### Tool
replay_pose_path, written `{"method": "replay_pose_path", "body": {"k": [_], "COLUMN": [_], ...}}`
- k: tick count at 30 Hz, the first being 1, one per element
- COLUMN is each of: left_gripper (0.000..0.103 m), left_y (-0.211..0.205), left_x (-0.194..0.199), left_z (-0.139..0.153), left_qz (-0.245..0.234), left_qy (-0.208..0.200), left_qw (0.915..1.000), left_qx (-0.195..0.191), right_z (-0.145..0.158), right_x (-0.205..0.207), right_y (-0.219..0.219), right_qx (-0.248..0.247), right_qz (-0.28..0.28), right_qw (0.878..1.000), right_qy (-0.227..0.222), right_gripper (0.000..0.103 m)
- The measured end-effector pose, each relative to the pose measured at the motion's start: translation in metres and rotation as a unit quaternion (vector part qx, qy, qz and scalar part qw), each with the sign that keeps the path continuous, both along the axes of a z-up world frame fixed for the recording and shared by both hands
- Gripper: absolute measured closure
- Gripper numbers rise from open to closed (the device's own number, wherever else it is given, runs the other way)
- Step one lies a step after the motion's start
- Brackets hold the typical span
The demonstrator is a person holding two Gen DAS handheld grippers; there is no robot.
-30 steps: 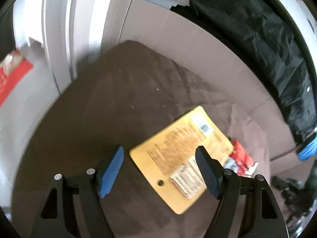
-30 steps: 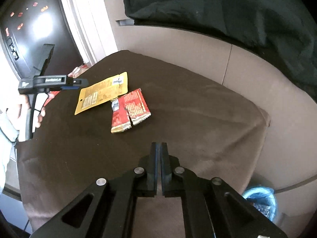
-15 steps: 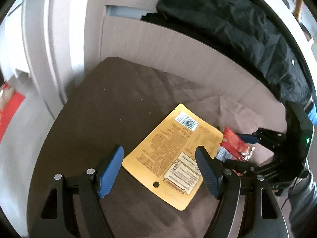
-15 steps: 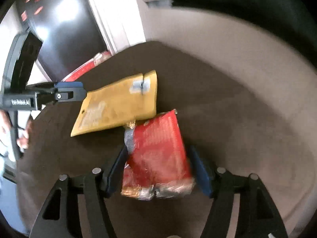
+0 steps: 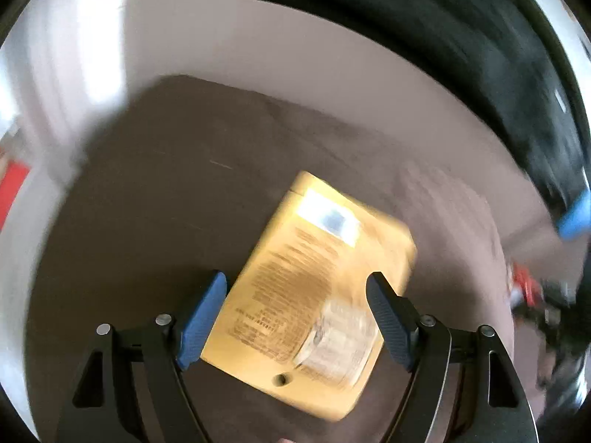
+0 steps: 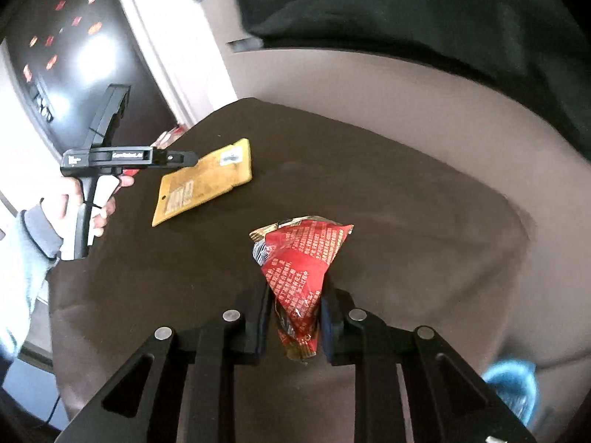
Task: Collect trash
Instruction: 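Grasp the yellow snack packet with the left tool while the right tool grasps the red wrapper, then carry the yellow packet and red wrapper over the bin and open both tools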
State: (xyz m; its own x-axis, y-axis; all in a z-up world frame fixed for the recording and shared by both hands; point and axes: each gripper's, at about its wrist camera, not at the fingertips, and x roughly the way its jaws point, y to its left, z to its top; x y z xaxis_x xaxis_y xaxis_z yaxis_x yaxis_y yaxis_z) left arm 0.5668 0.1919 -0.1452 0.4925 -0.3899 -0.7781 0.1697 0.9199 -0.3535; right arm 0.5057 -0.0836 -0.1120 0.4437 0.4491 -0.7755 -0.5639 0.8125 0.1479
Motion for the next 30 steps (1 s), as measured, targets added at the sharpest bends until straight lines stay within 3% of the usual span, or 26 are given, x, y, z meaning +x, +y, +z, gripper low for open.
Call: {"method": "replay_pose_path", "body": {"k": [2,4,6,9,11,12,13,16,21,26,30], "left_gripper": [0.026,0.026,0.024,0.026,0.055,0.081,0.094,0.096,0.101,0.103,0.103], "left_y": [-0.039,-0.066,-0.088,-0.091,-0.092,-0.092,-0.091,-0.091,-0.104,-0.144,-0.166], "left_x": [-0.013,-0.021,-0.022,-0.013,-0.011,-0.011,-0.012,-0.022,-0.056,-0.077,-0.077], "left_z": [0.001,0.001,-0.002,0.000,0.004,0.005,0.007,0.019,0.064,0.105,0.098], "left_qz": [-0.060,-0.082,-0.063,0.010,0.056,0.068,0.075,0.089,0.089,0.069,0.061], "left_qy": [-0.008,-0.020,-0.025,-0.015,-0.027,-0.029,-0.024,-0.039,-0.101,-0.144,-0.121], "left_qw": [0.9971,0.9918,0.9872,0.9916,0.9888,0.9884,0.9900,0.9900,0.9857,0.9794,0.9786], "left_qx": [0.046,0.096,0.144,0.128,0.136,0.133,0.117,0.102,0.101,0.123,0.154], "right_z": [-0.001,0.002,0.004,0.001,-0.002,-0.003,-0.003,-0.001,0.015,0.032,0.042], "right_x": [-0.009,-0.012,-0.016,-0.023,-0.029,-0.032,-0.035,-0.041,-0.051,-0.068,-0.070], "right_y": [-0.016,-0.029,-0.039,-0.048,-0.053,-0.054,-0.056,-0.063,-0.085,-0.111,-0.122], "right_qx": [0.000,0.002,0.010,0.017,0.018,0.020,0.023,0.028,0.046,0.064,0.072], "right_qz": [-0.011,-0.019,-0.023,-0.030,-0.035,-0.038,-0.041,-0.045,-0.048,-0.056,-0.069], "right_qw": [1.000,1.000,1.000,0.999,0.999,0.999,0.999,0.999,0.998,0.996,0.994], "right_qy": [0.001,0.001,0.005,0.010,0.011,0.014,0.015,0.012,-0.009,-0.030,-0.038], "right_gripper": [0.082,0.081,0.081,0.080,0.079,0.079,0.079,0.079,0.079,0.080,0.080]}}
